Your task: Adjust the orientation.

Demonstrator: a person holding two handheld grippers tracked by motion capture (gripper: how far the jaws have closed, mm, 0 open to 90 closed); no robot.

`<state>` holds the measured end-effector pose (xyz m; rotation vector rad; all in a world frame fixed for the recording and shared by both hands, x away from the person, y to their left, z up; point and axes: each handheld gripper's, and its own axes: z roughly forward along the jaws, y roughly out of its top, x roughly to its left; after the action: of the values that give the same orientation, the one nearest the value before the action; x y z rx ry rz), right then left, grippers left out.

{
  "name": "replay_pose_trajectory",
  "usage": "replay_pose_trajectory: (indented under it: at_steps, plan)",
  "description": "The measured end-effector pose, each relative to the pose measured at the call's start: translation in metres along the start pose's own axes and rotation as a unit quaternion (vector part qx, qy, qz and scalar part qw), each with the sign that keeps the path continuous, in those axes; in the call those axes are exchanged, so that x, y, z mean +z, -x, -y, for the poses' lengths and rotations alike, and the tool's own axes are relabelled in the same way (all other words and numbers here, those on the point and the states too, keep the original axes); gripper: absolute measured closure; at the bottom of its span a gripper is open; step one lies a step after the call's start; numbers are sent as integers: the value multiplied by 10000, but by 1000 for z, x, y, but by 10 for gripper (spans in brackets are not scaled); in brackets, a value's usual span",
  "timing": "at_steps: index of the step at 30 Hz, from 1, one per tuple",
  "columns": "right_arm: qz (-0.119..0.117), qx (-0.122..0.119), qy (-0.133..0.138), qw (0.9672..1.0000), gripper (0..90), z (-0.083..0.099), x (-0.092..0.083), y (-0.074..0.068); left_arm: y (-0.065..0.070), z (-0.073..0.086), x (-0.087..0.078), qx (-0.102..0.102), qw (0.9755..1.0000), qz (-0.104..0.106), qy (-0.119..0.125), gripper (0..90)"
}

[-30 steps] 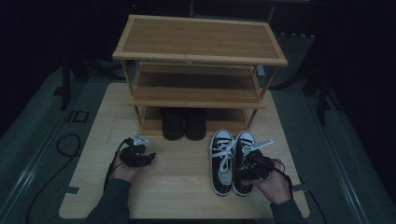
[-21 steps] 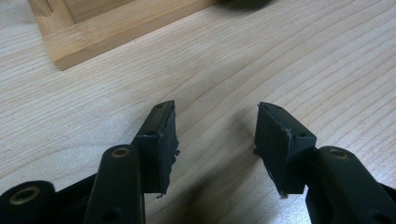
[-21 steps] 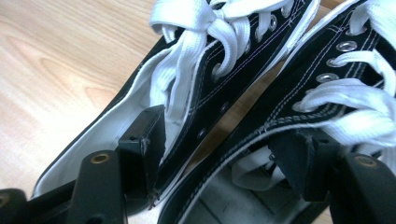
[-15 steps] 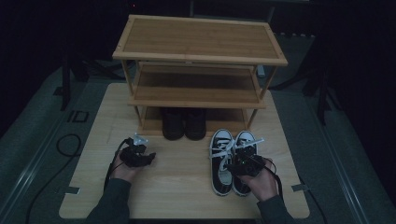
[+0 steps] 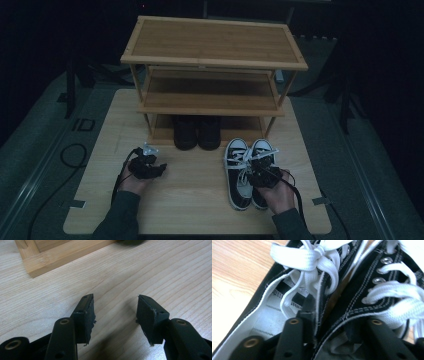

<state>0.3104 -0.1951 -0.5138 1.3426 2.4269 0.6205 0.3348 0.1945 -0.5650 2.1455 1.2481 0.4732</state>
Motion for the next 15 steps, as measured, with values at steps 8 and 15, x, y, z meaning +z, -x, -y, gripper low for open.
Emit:
replay_pose_trajectory:
  at_steps: [8, 15]
  plan:
    - [76, -75, -50, 9999, 822, 4, -5, 6, 0, 0, 0, -8, 10000, -5, 6, 486]
    - [-145, -130, -78, 9998, 854, 9, -9, 19, 0, 0, 0, -7, 10000, 6, 8, 487]
